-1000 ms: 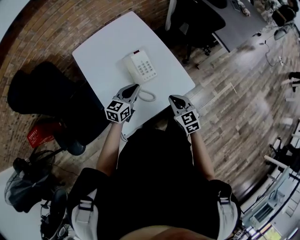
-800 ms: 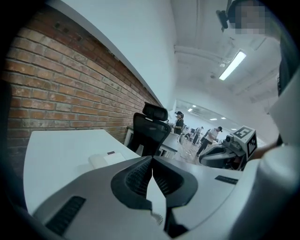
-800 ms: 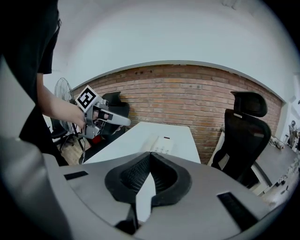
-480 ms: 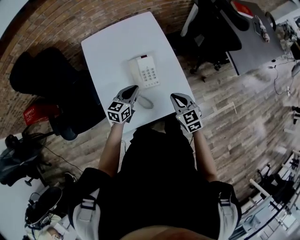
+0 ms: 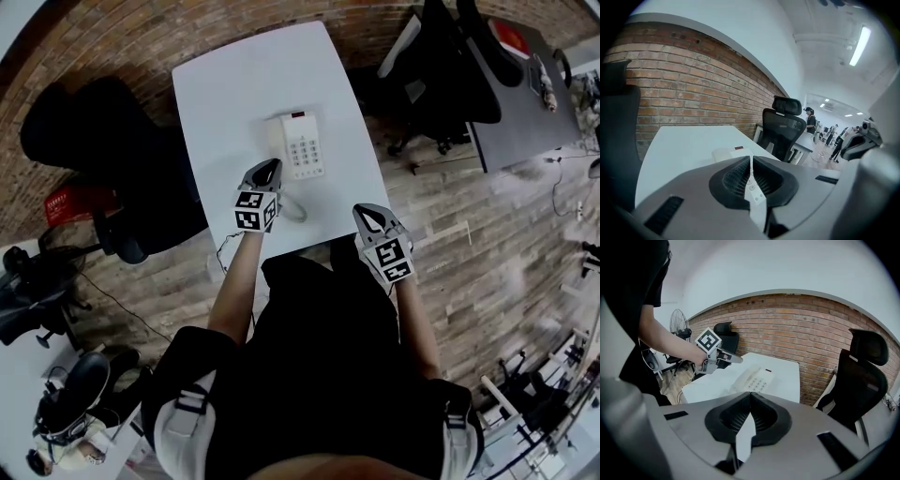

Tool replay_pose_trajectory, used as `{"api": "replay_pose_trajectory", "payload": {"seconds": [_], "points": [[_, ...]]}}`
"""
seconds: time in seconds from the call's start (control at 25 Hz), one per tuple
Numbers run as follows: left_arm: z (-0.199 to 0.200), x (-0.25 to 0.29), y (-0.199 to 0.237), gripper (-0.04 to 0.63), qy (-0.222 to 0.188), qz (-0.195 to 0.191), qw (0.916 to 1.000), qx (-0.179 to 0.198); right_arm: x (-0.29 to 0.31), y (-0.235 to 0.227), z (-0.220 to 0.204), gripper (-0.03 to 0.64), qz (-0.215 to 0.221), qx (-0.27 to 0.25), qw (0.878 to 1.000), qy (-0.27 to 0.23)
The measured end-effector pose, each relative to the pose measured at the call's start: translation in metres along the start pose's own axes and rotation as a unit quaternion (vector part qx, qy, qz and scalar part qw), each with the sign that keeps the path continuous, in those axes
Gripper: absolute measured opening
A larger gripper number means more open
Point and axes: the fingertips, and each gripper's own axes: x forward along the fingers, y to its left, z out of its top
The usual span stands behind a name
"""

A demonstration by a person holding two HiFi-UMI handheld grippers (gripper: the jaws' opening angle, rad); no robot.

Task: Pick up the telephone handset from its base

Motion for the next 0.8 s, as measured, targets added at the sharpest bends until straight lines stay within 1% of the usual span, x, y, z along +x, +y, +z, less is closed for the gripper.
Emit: {"api": "replay_pose_trajectory", "payload": {"seconds": [0.16,0.28,0.32,0.48,0.56,0.64,0.72,0.8], "points": [[-0.01,0.017,0.012,0.026,0.008,0.041,0.9991,-0.002,-0.003,-0.013,-0.009,-0.003,-0.008,0.002,1.0,0.009],[-0.016,0.027,0.017,0.108,0.016,0.051,0.9984,-0.017,-0.003,-0.019,-0.012,-0.003,-0.013,0.003,1.0,0.012],[-0.018,0.03,0.019,0.125,0.019,0.055,0.9981,-0.02,-0.002,-0.02,-0.013,-0.003,-0.014,0.001,1.0,0.014],[-0.03,0.043,0.023,0.174,0.035,0.073,0.9964,-0.024,-0.001,-0.02,-0.019,-0.003,-0.014,-0.019,0.999,0.026],[-0.035,0.049,0.025,0.2,0.041,0.08,0.9956,-0.028,0.0,-0.021,-0.021,-0.003,-0.014,-0.019,0.999,0.029],[-0.038,0.056,0.029,0.246,0.046,0.09,0.9945,-0.027,0.002,-0.022,-0.023,-0.003,-0.016,-0.015,0.999,0.031],[-0.04,0.062,0.032,0.268,0.052,0.101,0.9934,-0.02,0.002,-0.023,-0.025,-0.003,-0.019,-0.012,0.999,0.033],[-0.045,0.068,0.034,0.274,0.058,0.111,0.992,-0.015,0.001,-0.022,-0.027,-0.003,-0.019,-0.01,0.999,0.034]]}}
